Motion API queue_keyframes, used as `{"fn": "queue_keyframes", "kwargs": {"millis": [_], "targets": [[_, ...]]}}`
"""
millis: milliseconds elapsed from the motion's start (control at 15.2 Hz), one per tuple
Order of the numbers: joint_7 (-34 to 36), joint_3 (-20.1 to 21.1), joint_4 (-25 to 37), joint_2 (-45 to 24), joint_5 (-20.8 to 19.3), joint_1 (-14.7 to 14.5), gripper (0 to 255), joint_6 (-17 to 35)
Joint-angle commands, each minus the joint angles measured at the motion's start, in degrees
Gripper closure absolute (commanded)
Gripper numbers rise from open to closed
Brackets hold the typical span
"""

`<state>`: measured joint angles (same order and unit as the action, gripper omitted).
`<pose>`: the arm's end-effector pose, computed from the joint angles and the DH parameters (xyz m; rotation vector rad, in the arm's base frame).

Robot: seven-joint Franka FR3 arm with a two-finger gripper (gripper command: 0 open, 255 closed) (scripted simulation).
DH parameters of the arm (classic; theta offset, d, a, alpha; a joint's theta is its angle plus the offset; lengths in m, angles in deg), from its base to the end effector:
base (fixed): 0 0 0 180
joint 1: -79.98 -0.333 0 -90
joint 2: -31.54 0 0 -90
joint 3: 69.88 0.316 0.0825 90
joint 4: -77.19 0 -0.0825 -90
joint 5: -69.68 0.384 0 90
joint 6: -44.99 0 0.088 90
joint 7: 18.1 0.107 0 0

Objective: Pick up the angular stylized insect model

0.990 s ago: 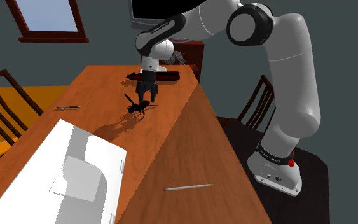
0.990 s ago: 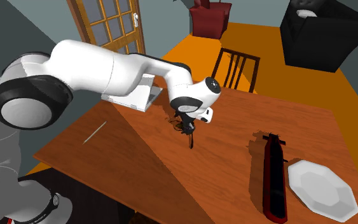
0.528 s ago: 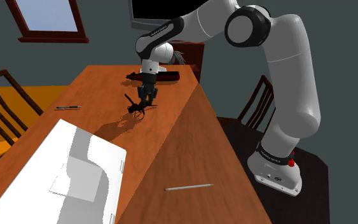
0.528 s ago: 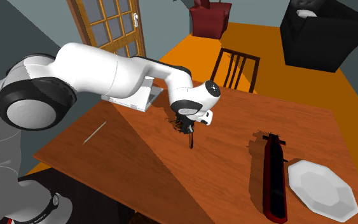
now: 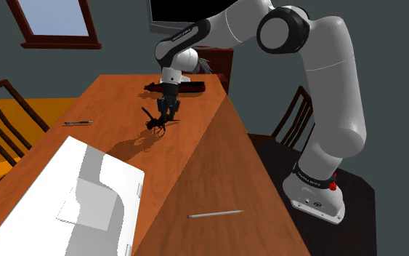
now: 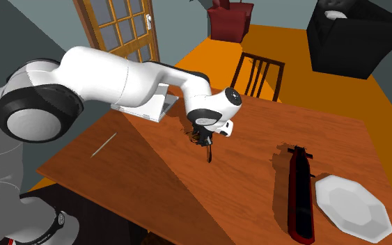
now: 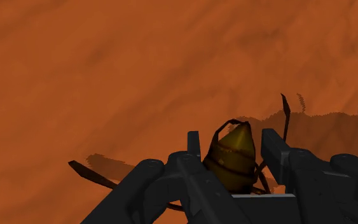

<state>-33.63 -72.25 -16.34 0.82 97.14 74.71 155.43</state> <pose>0.6577 0.0685 0.2957 -2.6988 -0.1356 0.2591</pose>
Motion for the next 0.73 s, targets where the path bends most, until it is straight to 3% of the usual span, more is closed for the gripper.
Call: {"fn": "queue_keyframes", "kwargs": {"millis": [0,660], "targets": [[0.4,-0.1,0.3,0.6,-0.2,0.0,255,-0.8],[2.9,-0.3,2.9,3.9,-1.1,0.1,255,-6.2]]}}
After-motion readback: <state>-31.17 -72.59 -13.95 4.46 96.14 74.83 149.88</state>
